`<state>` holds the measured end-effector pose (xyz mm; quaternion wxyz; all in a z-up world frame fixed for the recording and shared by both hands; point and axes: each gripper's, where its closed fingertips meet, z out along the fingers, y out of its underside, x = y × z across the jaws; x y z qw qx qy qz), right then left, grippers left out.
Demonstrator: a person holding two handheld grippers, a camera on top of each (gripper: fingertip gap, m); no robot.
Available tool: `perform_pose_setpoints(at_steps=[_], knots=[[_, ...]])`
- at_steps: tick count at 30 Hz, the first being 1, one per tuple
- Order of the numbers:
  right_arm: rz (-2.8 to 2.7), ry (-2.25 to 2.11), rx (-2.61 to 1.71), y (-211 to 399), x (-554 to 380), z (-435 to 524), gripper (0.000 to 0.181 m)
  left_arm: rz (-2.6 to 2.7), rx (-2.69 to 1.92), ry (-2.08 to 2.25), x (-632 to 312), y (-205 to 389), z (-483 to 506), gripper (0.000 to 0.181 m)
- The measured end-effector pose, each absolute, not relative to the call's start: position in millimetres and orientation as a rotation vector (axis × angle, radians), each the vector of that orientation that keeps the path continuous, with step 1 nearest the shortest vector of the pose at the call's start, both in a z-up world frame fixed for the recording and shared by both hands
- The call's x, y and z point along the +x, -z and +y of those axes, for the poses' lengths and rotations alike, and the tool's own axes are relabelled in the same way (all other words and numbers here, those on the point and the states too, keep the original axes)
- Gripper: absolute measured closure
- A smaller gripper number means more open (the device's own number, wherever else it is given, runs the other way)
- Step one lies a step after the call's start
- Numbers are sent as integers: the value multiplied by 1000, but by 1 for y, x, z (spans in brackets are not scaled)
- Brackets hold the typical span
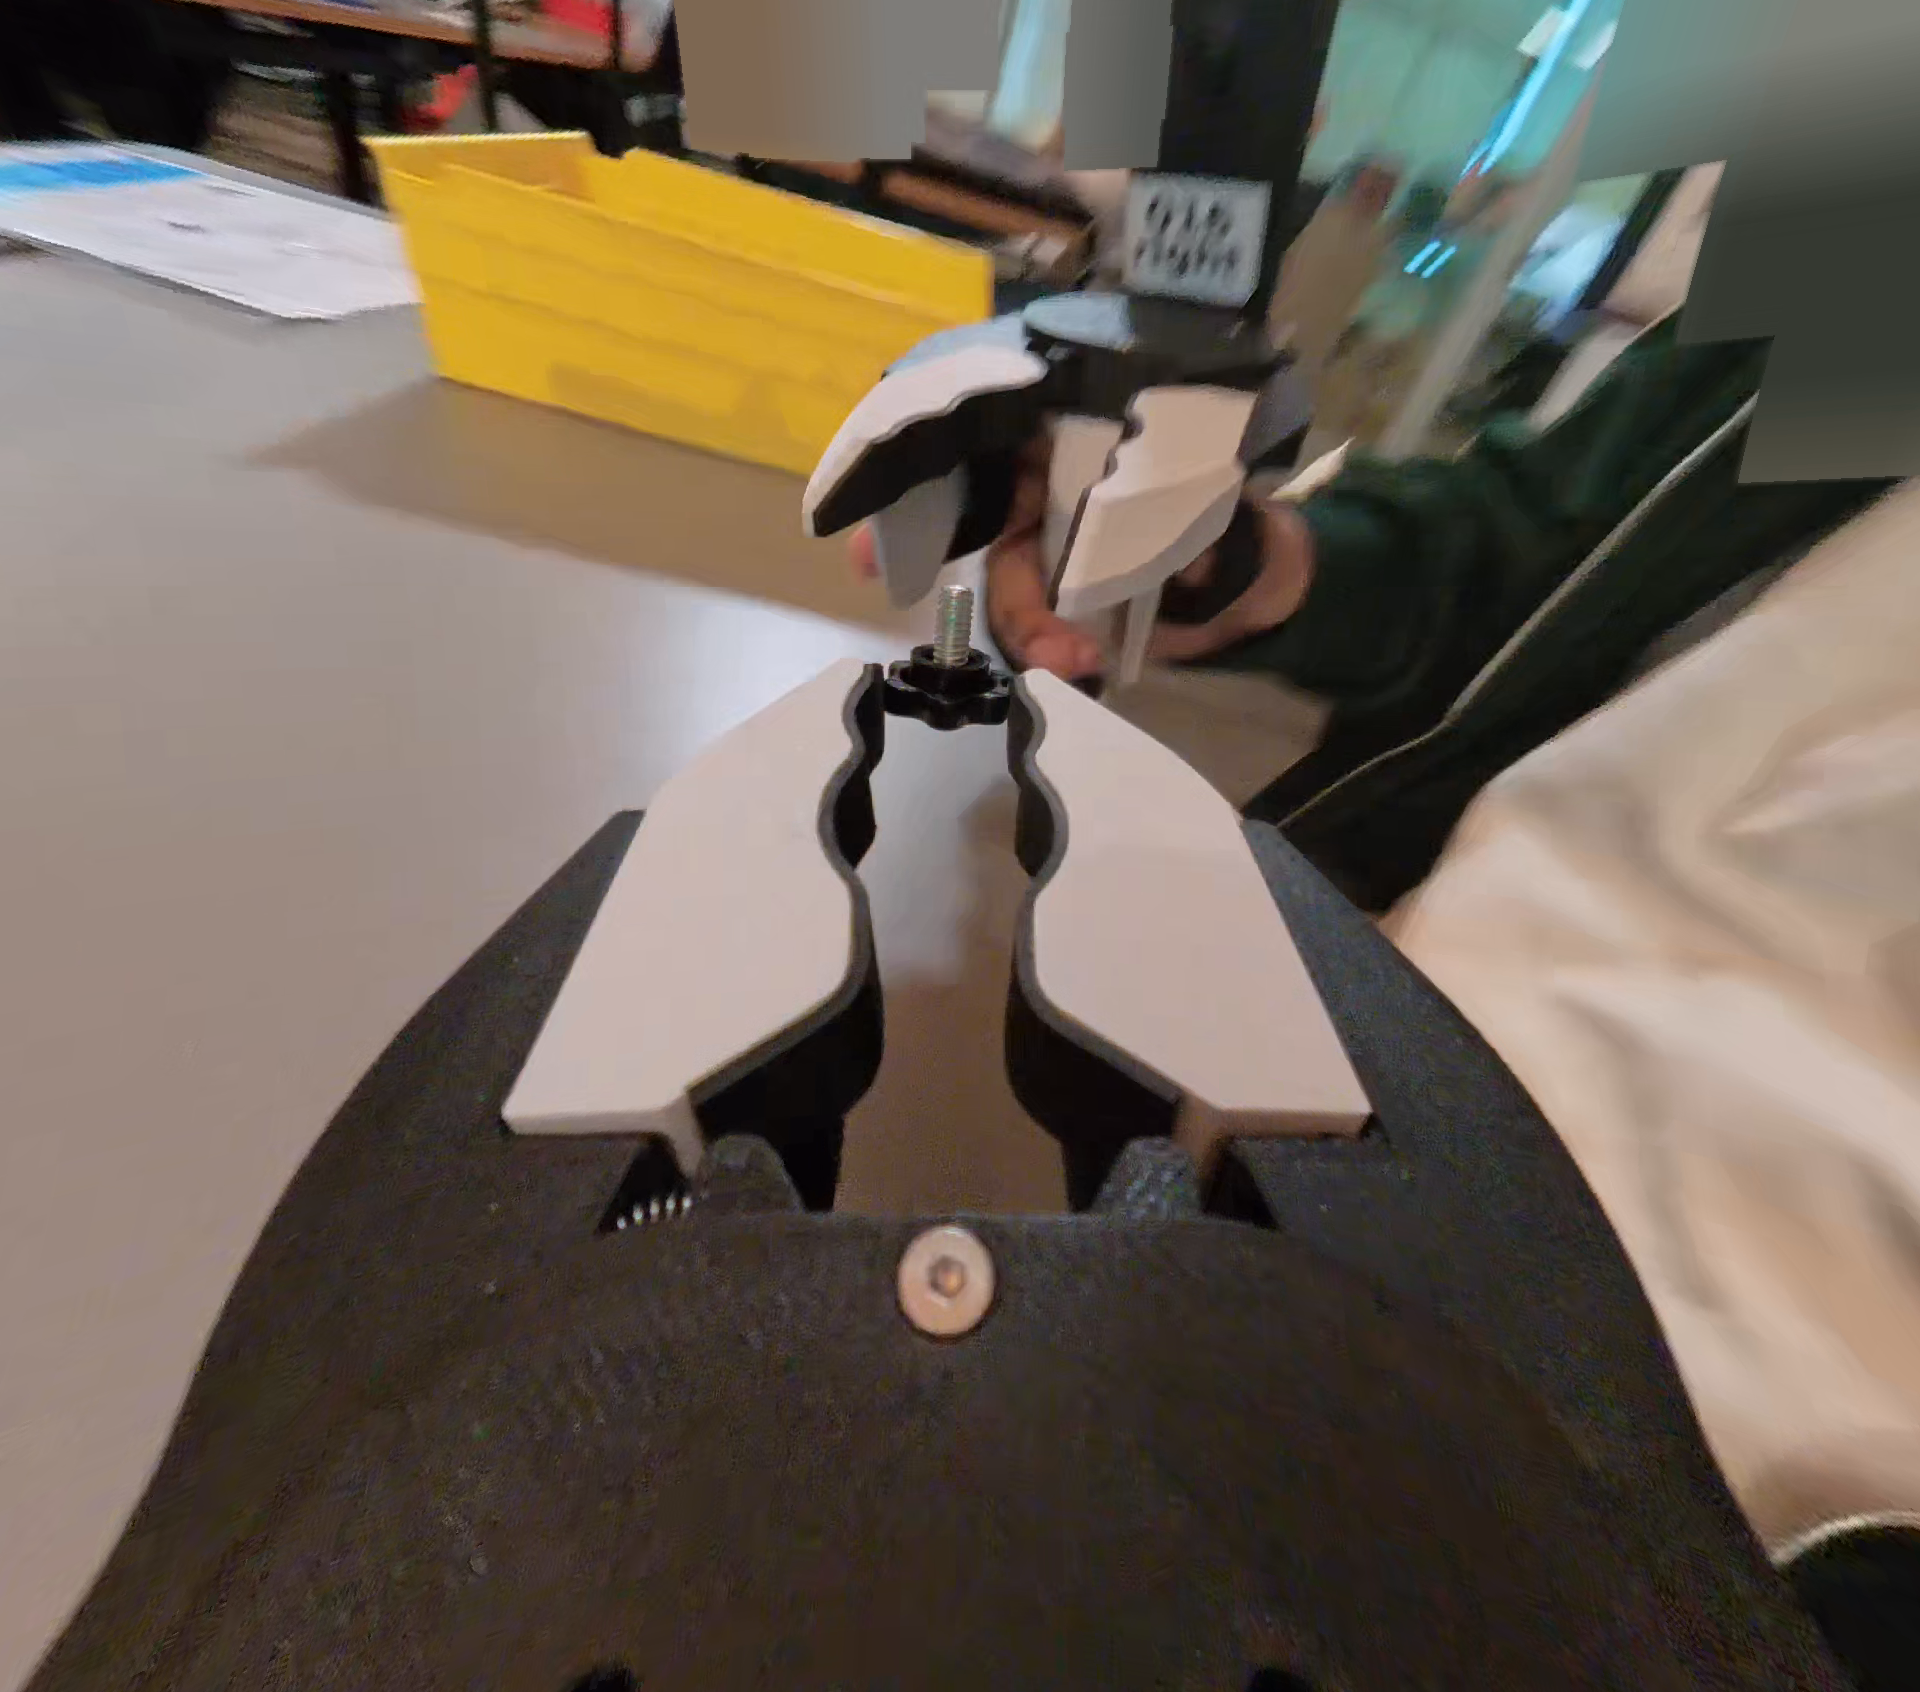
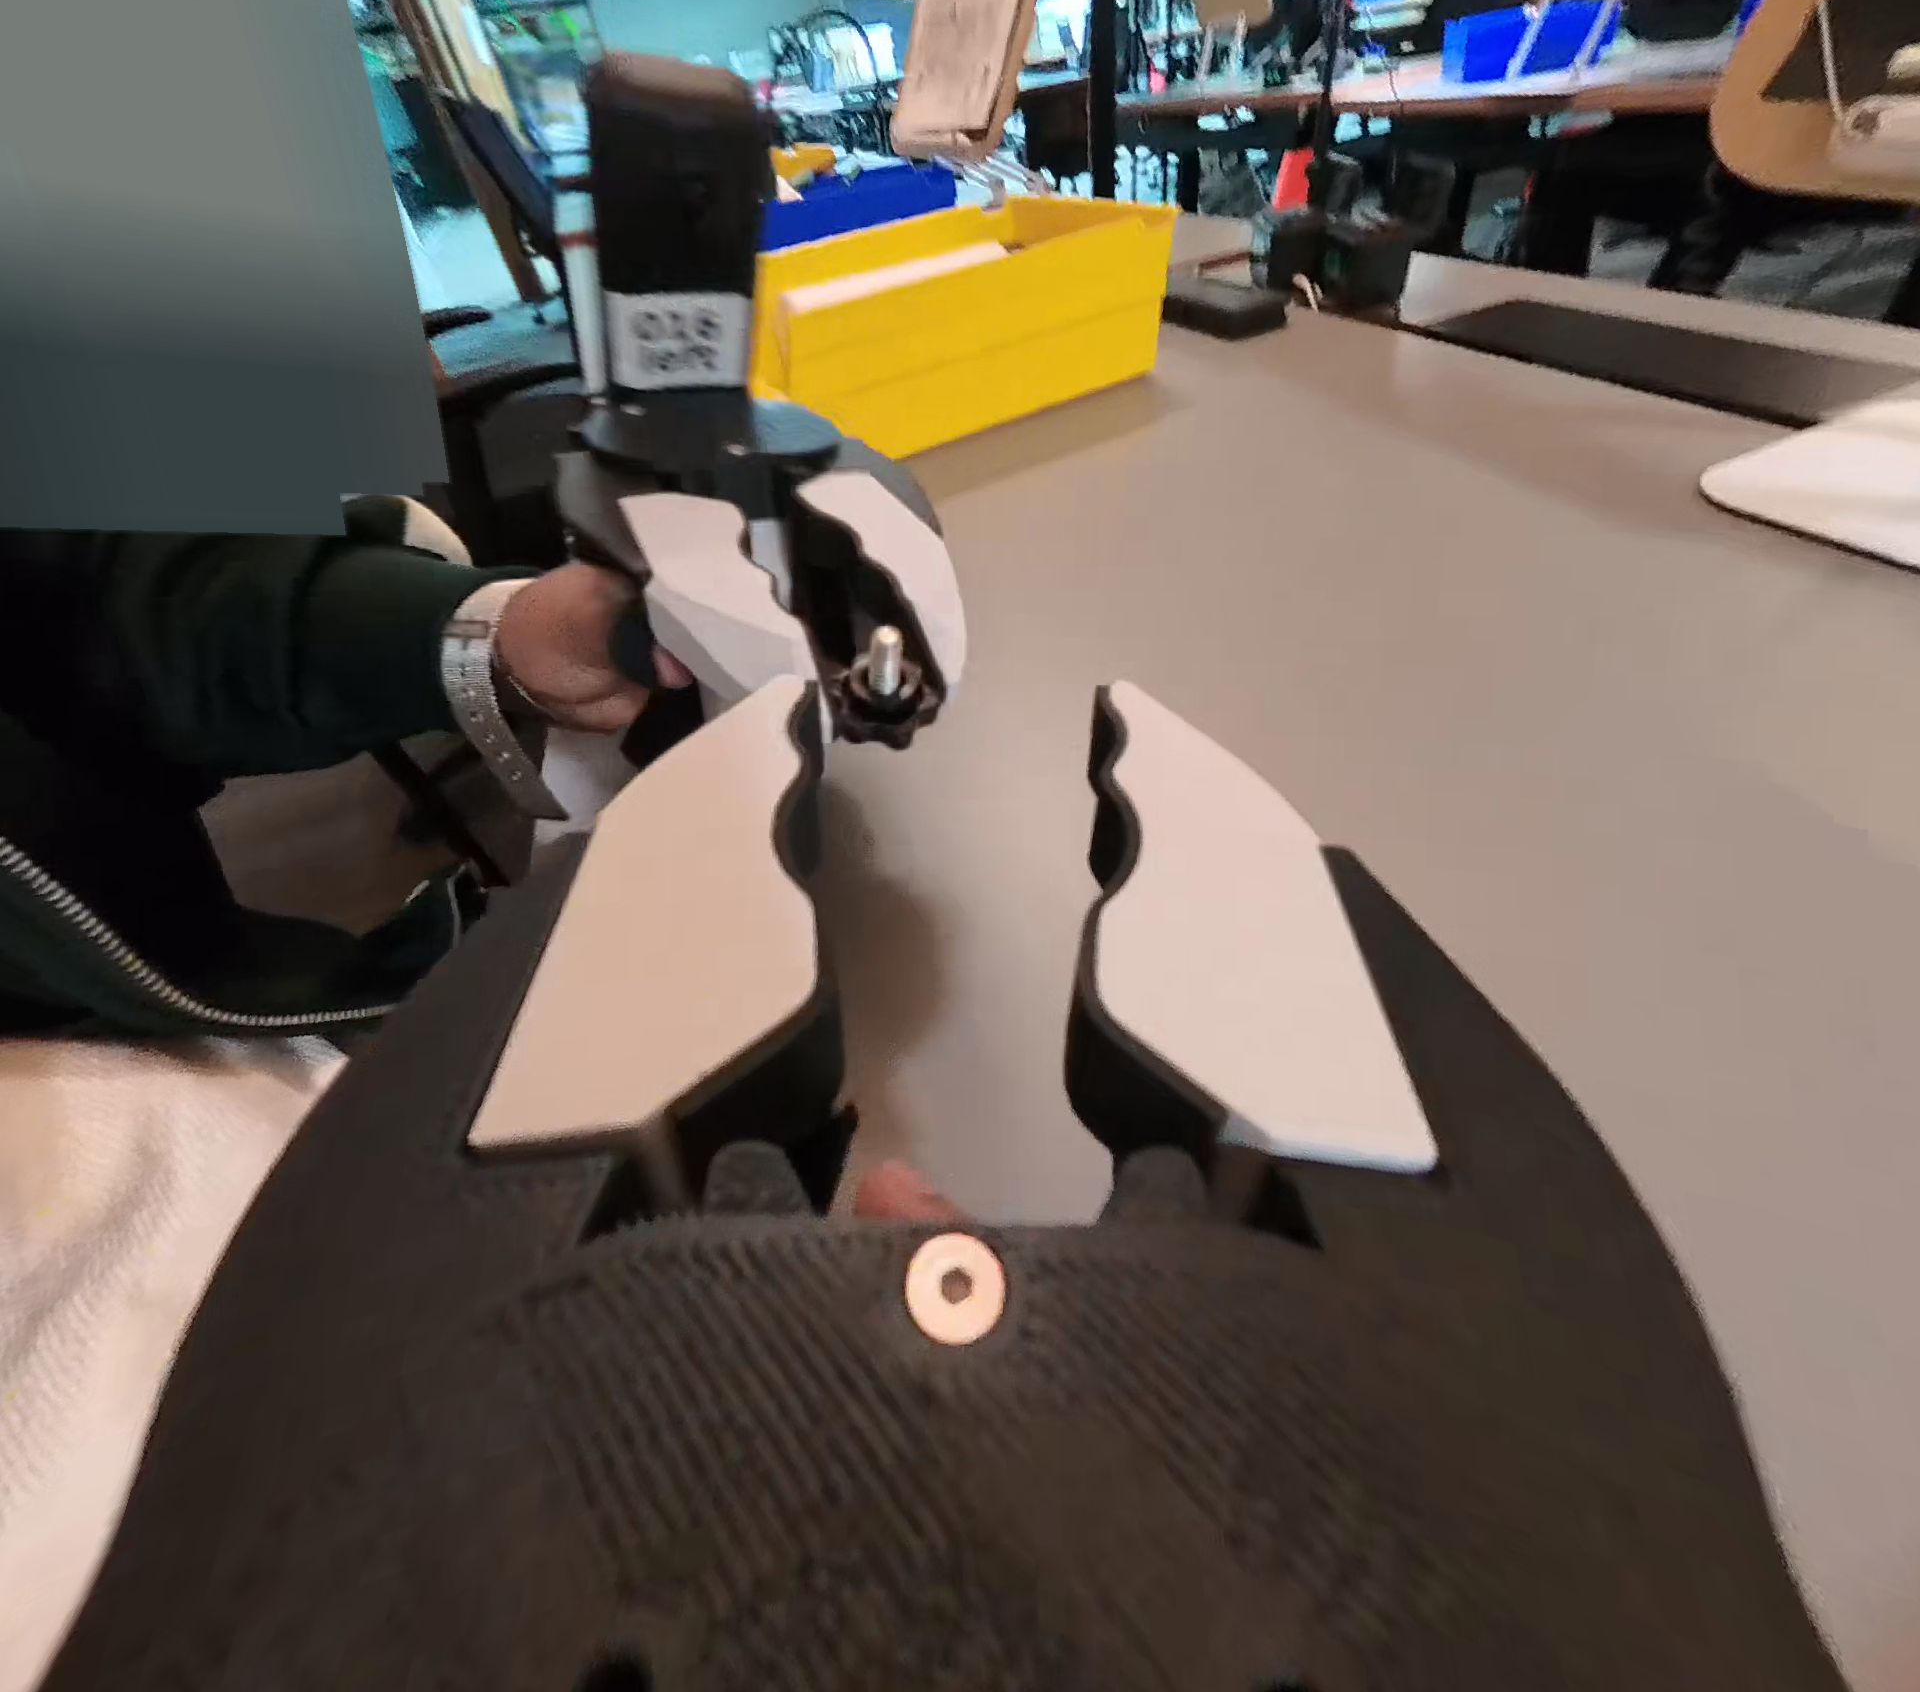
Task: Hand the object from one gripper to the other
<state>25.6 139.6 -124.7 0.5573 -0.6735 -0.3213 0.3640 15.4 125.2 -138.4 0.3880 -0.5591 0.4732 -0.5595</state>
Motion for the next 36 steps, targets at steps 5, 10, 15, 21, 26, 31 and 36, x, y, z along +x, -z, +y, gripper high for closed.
perform_pose_setpoints(at_steps=[5,10,15,21,26,31,36], knots=[[-807,-960,-1513,115,18,126,149,1154,-1405,1591,19,135,117,159],[-791,-1129,-1487,111,12,118,159,1197,-1318,1619,21,127,103,159],[-805,-1224,-1459,109,6,110,170,1161,-1277,1724,22,119,95,159],[-849,-1176,-1441,106,4,106,176,1163,-1259,1725,21,117,93,159],[-823,-1103,-1432,96,11,110,176,1102,-1300,1727,23,118,100,135],[-716,-744,-1412,48,67,130,175,1078,-1344,1746,23,120,103,130],[-466,-189,-1521,6,214,151,175,1079,-1379,1741,25,124,103,128]])
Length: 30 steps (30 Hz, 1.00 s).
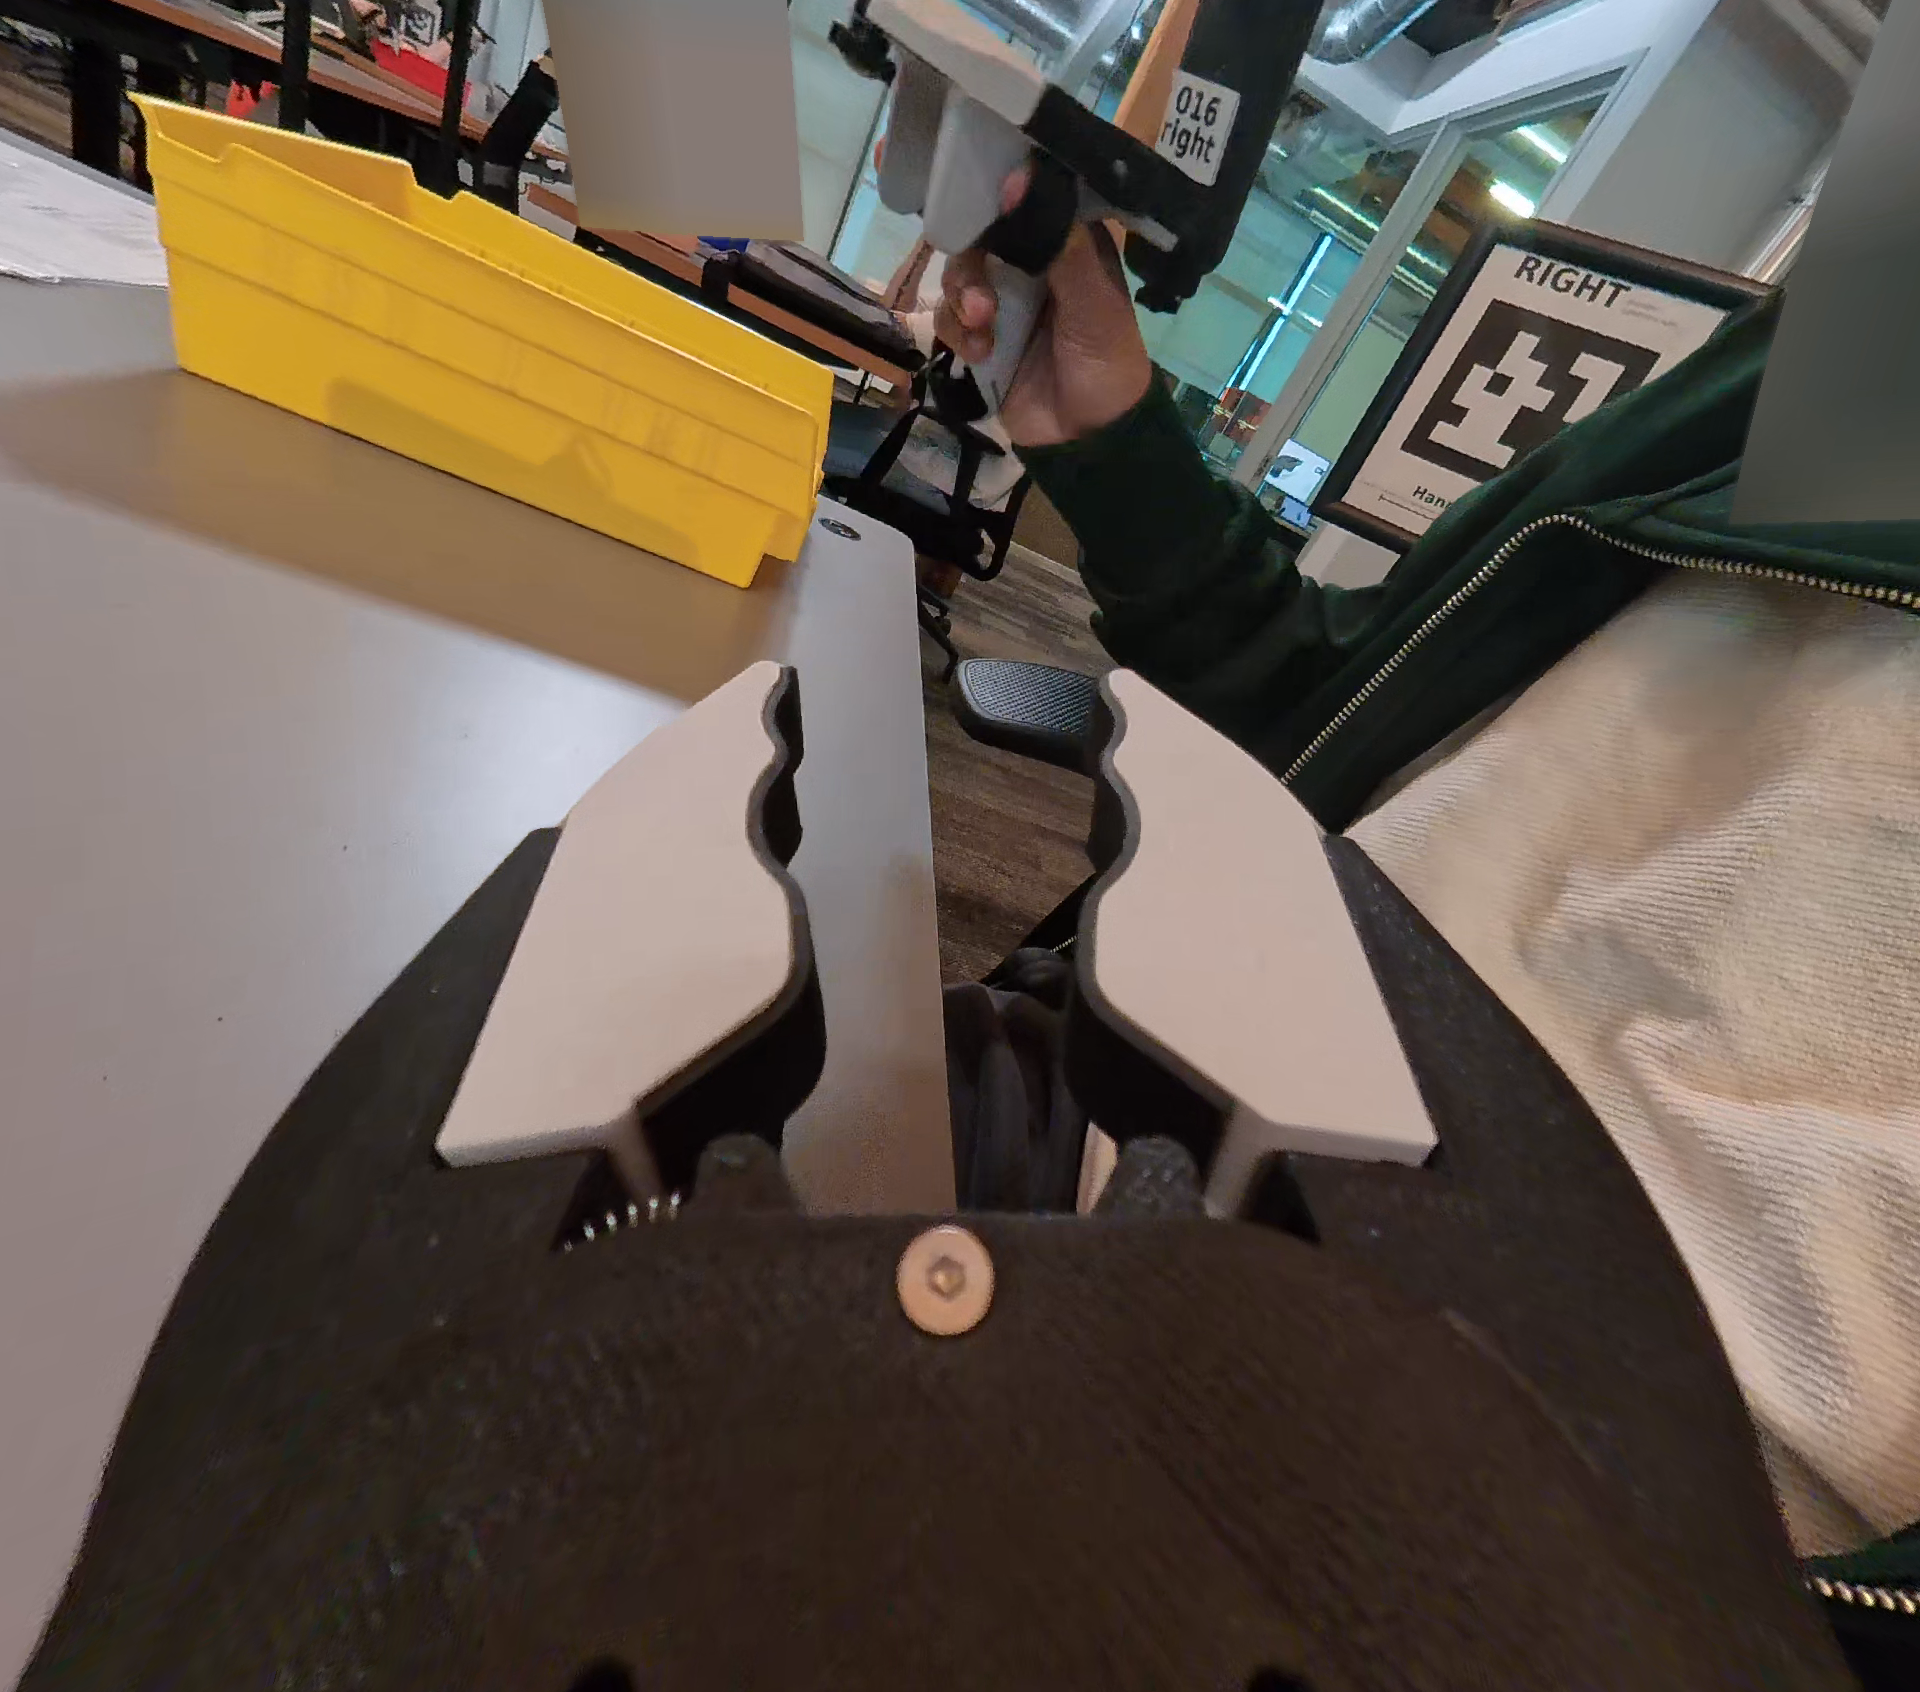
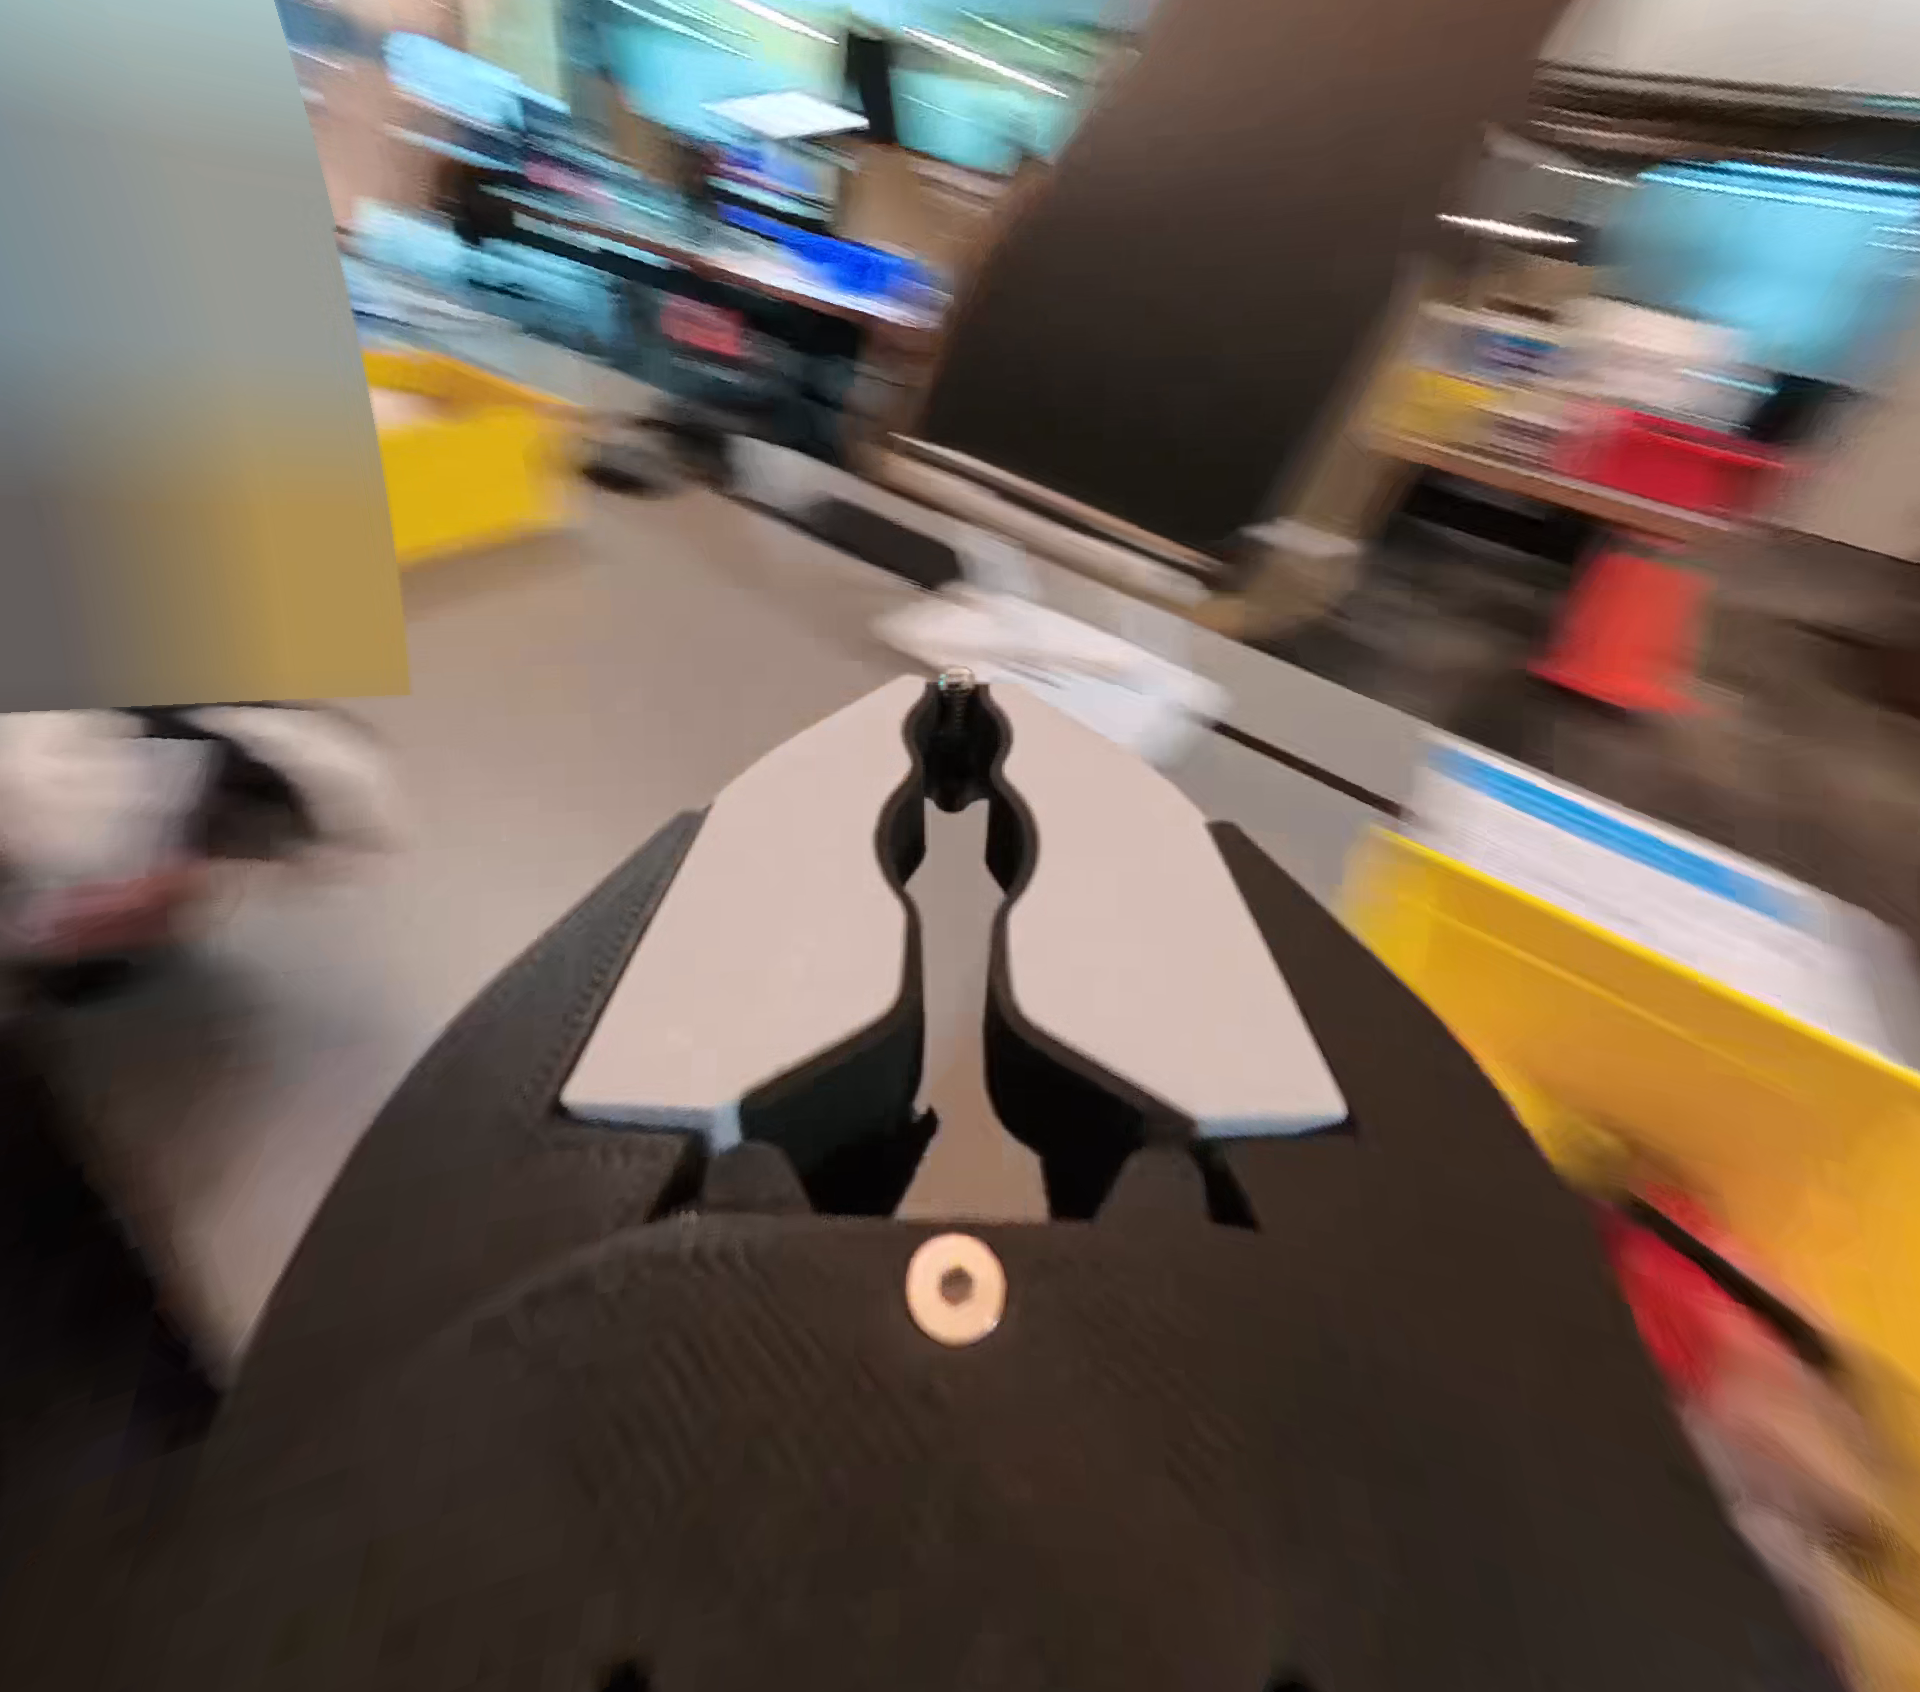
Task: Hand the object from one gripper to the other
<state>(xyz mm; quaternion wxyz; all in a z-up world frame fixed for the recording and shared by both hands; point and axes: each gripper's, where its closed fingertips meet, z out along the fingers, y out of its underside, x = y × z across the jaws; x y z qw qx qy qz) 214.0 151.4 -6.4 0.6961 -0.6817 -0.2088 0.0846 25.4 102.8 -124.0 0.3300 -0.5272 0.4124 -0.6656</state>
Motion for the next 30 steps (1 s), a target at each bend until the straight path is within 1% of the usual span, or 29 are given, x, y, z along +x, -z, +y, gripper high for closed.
perform_pose_setpoints(at_steps=[2,4,6,8,10,14,15,16,17,20,23,27,30], knots=[[-314,-4,-1603,13,285,151,175,1074,-1390,1750,27,125,103,127],[-189,82,-1792,49,342,149,176,1072,-1400,1760,28,127,103,126],[-84,95,-1974,96,378,144,176,1070,-1412,1767,29,129,103,126],[-31,77,-2109,136,394,140,176,1067,-1420,1775,30,130,103,126],[-17,60,-2189,160,399,141,176,1065,-1422,1779,31,130,102,126],[-30,29,-2248,181,395,147,176,1076,-1425,1776,31,131,101,126],[-29,39,-2250,183,396,147,172,1077,-1426,1777,31,132,101,126],[-25,61,-2249,182,397,148,162,1079,-1427,1778,31,132,101,126],[-25,88,-2243,180,399,148,157,1078,-1428,1780,31,132,101,126],[-34,141,-2166,161,399,149,157,1071,-1435,1791,31,133,101,127],[-97,95,-2010,122,375,152,158,1059,-1441,1802,31,133,102,128],[-275,-38,-1759,64,302,153,161,1053,-1448,1810,32,135,102,128],[-432,-213,-1612,45,222,148,162,1050,-1453,1813,33,135,102,128]])
